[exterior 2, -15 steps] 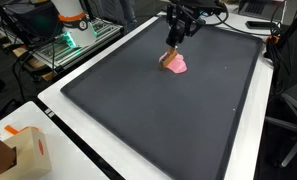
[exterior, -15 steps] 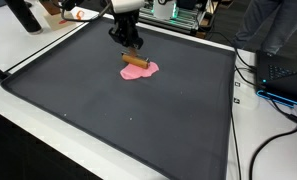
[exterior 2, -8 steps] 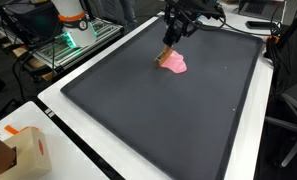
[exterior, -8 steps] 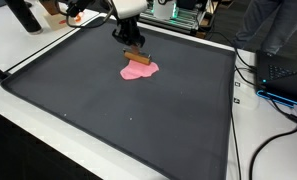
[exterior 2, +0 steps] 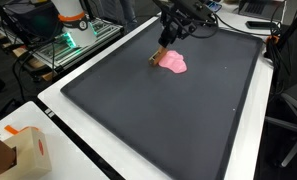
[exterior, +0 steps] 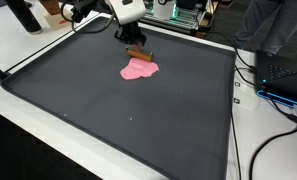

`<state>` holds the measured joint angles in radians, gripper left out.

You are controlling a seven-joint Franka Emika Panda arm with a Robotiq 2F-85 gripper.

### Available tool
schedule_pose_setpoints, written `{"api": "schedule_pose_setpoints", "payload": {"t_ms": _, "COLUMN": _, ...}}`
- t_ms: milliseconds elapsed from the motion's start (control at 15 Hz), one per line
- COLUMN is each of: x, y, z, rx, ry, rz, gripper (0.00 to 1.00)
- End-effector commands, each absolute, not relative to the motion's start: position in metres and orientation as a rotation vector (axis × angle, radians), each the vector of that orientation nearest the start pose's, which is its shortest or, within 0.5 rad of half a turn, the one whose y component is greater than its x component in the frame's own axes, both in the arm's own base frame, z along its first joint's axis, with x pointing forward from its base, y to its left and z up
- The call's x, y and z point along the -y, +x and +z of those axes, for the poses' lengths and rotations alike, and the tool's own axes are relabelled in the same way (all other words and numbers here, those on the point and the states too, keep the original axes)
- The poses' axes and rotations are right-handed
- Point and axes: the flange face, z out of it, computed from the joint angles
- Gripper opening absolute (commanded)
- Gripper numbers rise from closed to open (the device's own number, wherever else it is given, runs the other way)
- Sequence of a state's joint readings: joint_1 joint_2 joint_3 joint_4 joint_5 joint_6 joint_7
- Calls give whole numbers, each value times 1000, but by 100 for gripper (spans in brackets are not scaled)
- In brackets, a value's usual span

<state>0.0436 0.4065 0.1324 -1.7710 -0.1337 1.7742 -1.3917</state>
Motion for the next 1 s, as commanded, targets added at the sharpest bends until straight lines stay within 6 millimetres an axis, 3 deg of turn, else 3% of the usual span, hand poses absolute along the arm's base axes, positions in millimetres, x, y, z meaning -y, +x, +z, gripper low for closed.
{"api": "schedule_pose_setpoints", "payload": {"t_ms": 0, "x": -76, "y": 595, "z": 337, "rx": -2291, "ry": 2316, "rz": -460, "gripper": 23}}
{"api": "schedule_pose_setpoints", "payload": {"t_ms": 200, "x": -66, "y": 594, "z": 370, "rx": -2195, "ry": 2384, "rz": -336, "gripper": 23}}
{"api": "schedule_pose_setpoints", "payload": {"t_ms": 533, "x": -46, "y": 586, "z": 427, "rx": -1929, "ry": 2677, "rz": -152, "gripper": 23}}
{"api": "schedule_pose_setpoints", "payload": {"t_ms": 800, "x": -17, "y": 583, "z": 450, "rx": -1655, "ry": 2877, "rz": -25, "gripper": 23}}
{"api": "schedule_pose_setpoints", "payload": {"t_ms": 867, "x": -28, "y": 595, "z": 442, "rx": -1775, "ry": 2787, "rz": -84, "gripper": 48}}
{"api": "schedule_pose_setpoints", "payload": {"t_ms": 933, "x": -21, "y": 594, "z": 447, "rx": -1726, "ry": 2820, "rz": -68, "gripper": 48}}
